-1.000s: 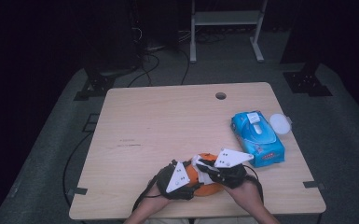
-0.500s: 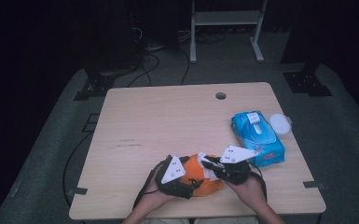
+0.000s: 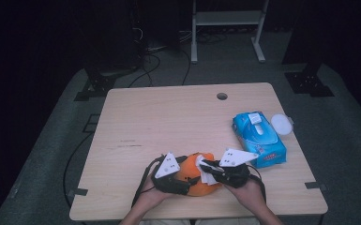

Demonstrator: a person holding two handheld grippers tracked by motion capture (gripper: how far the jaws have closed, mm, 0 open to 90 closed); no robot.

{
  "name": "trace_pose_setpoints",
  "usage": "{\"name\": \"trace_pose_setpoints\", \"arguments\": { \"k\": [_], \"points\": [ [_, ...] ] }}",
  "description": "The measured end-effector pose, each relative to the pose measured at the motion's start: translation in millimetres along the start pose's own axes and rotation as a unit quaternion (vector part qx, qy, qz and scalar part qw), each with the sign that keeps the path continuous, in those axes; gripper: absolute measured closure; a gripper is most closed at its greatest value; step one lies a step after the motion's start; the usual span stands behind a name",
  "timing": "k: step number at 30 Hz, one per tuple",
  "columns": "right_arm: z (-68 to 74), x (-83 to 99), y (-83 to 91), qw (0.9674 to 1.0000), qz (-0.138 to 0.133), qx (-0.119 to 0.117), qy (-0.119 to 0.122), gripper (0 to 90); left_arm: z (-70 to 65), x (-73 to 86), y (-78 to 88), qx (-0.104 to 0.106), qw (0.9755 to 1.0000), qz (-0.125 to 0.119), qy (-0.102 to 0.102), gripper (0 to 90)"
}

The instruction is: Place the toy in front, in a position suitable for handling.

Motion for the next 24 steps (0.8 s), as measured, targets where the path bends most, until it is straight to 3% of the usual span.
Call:
{"name": "trace_pose_setpoints", "arguments": {
  "k": [2, 5, 9, 12, 16, 19, 24],
  "points": [
    [-3.5, 1.1, -1.6, 0.9999, 0.007, 0.009, 0.004, 79.5, 2.8, 3.7, -0.4, -0.006, 0.9999, 0.006, 0.007, 26.8],
    [-19.6, 8.3, 3.0, 0.9995, 0.01, 0.023, -0.022, 79.5, 9.3, 8.0, -0.5, -0.018, 0.9996, 0.014, 0.013, 31.0],
    [-38.0, 23.0, 8.3, 0.9977, 0.023, 0.041, -0.048, 79.6, 19.8, 13.3, 1.2, -0.021, 0.9989, 0.019, 0.037, 31.9],
    [-34.8, 22.2, 9.4, 0.9979, 0.016, 0.037, -0.052, 79.5, 21.4, 11.8, 2.9, -0.017, 0.999, 0.014, 0.038, 31.3],
    [-18.9, 11.7, 3.9, 0.9993, 0.007, 0.027, -0.025, 79.5, 15.7, -4.8, 7.1, -0.012, 0.9994, -0.027, 0.02, 21.5],
    [-14.2, 7.0, 2.0, 0.9996, 0.003, 0.023, -0.015, 79.5, 14.0, 0.1, 3.8, -0.02, 0.9998, -0.008, 0.004, 28.1],
    [-26.6, 17.7, 3.6, 0.9986, 0.016, 0.029, -0.04, 79.5, 23.7, 9.0, 2.7, -0.027, 0.9992, 0.001, 0.03, 33.5]
  ]
}}
Point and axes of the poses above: each handheld gripper's, and its own axes: y roughly backward along the jaws, x roughly out of its underside, z roughly to its left, the point moved 9 cm from there along -y, roughly forward along the jaws, and after that the axes turned 3 degrees about -x, right-handed, at the moved point
